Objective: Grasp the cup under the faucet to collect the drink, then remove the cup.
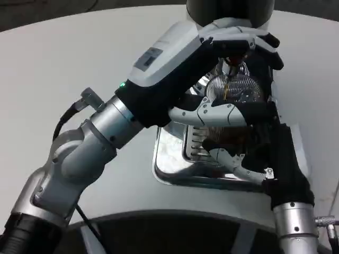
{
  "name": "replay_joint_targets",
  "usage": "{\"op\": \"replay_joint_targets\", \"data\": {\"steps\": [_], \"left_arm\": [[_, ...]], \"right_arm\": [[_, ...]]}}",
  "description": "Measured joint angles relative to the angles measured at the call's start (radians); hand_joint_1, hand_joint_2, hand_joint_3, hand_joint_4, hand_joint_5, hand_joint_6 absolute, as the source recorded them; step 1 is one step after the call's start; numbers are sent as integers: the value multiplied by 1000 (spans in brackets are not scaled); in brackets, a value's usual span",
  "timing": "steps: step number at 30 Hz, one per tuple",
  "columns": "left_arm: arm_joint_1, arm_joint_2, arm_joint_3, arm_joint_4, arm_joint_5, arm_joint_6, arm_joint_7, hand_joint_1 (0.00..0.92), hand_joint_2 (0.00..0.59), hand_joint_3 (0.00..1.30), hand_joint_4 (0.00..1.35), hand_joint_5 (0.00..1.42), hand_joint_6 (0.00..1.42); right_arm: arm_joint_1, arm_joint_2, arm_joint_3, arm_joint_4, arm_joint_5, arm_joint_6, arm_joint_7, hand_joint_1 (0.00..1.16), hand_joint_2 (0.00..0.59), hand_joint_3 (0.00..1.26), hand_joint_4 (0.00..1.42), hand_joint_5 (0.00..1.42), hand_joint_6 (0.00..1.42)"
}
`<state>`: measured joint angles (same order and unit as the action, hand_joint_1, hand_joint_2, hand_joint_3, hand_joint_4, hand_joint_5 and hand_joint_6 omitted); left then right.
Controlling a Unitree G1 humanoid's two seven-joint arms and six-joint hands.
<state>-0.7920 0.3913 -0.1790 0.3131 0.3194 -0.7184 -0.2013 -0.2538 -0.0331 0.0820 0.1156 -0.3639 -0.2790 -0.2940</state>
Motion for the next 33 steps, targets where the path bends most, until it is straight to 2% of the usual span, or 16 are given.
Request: {"op": "replay_joint_targets", "data": {"steps": [12,28,33], "left_arm": [[0,0,0,-3,1,2,0,21,82,377,314,318,127],[0,0,0,-3,7,2,10,21,82,385,313,318,122],[0,0,0,-3,8,2,12,21,82,385,313,318,122]], "right_arm": [[-83,4,-11,111,15,-15,-34,889,164,3,0,0,21],[-130,4,-36,141,23,-15,-57,882,163,8,4,0,17],[-131,16,-39,143,28,-15,-58,879,163,43,82,67,63]]}}
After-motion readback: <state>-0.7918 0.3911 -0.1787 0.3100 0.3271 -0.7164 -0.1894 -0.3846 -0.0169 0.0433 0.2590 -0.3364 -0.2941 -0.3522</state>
